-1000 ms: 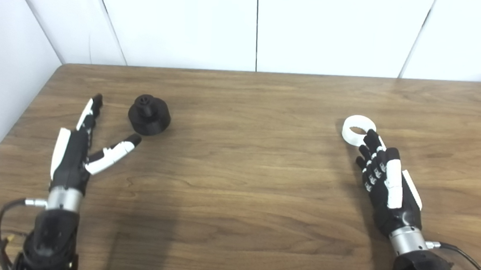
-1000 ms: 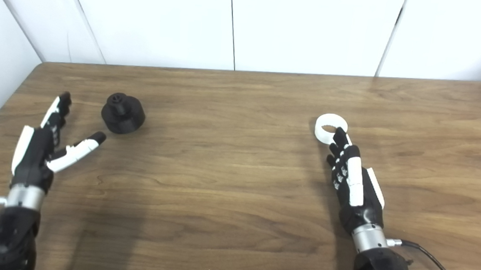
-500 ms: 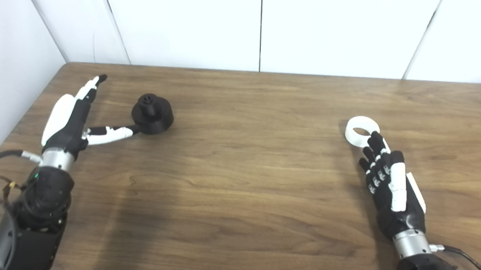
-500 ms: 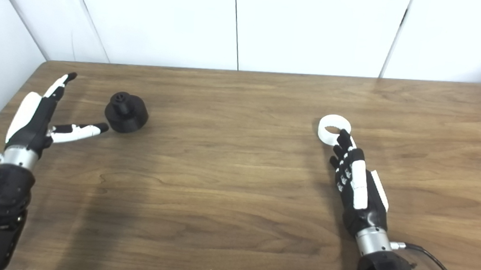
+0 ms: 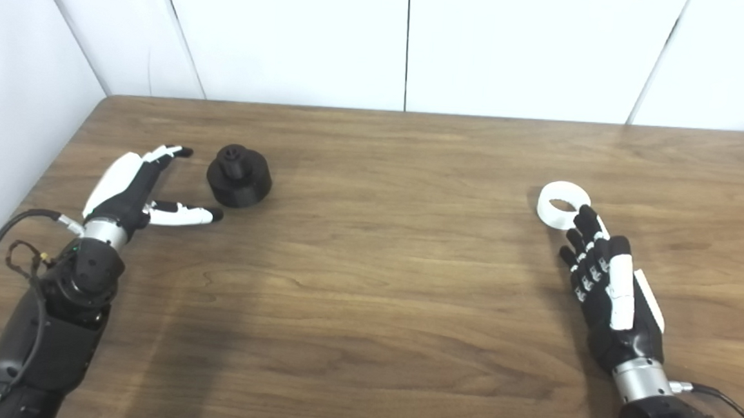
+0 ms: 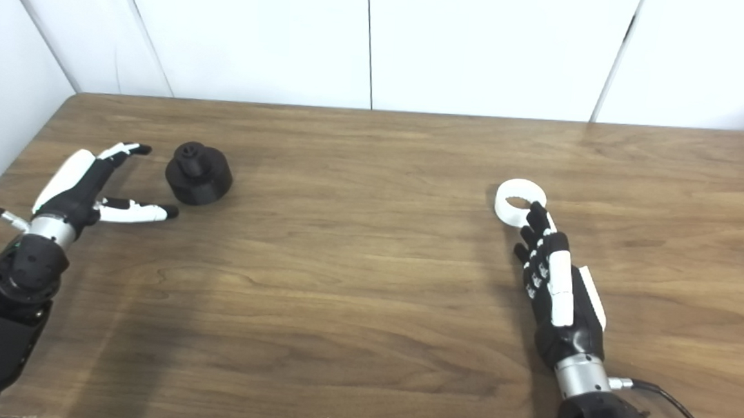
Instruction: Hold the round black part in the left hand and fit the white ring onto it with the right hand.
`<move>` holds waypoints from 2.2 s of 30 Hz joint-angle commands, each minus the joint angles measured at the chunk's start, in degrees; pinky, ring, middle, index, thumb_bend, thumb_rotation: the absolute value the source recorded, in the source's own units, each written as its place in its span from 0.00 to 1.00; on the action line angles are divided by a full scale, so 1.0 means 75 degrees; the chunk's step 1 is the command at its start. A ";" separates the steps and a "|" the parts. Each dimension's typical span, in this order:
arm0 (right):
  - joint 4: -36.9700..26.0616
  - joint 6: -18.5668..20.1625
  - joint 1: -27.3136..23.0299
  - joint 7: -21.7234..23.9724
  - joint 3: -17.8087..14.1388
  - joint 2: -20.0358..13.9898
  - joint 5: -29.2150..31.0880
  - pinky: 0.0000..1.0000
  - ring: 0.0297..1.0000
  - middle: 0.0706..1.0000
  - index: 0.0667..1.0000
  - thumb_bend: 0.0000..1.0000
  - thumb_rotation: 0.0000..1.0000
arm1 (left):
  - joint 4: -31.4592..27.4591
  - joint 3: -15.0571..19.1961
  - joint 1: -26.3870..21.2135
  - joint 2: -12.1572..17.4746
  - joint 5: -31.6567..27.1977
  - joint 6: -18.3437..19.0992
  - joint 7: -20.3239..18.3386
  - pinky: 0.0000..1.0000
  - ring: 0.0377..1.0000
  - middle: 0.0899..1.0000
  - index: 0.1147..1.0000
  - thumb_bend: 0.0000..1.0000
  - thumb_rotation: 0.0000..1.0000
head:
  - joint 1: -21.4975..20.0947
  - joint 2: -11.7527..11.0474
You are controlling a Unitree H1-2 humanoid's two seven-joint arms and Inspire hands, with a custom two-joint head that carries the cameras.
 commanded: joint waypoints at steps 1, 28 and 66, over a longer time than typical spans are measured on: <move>-0.0079 -0.0256 0.0005 0.0121 -0.0008 -0.0098 0.0094 1.00 1.00 1.00 0.97 0.66 1.00 | 0.0001 0.0012 -0.0469 0.0360 0.0033 -0.0123 -0.0035 0.95 1.00 0.98 0.84 0.97 0.34 | 0.0000 -0.0001; -0.0123 -0.0306 0.0175 0.0093 0.0011 -0.0087 0.0065 1.00 1.00 1.00 0.97 0.66 1.00 | 0.0921 -0.0381 -0.1194 0.0433 0.0183 0.0135 -0.0311 0.90 1.00 0.98 0.83 0.93 0.32 | -0.0086 -0.0097; -0.0252 -0.0326 0.0471 -0.0014 0.0019 0.0050 0.0038 1.00 1.00 1.00 0.97 0.66 1.00 | 0.1516 -0.0940 -0.1926 0.0175 0.0063 -0.0327 -0.0400 0.94 1.00 0.99 0.85 0.96 0.33 | -0.0192 -0.0070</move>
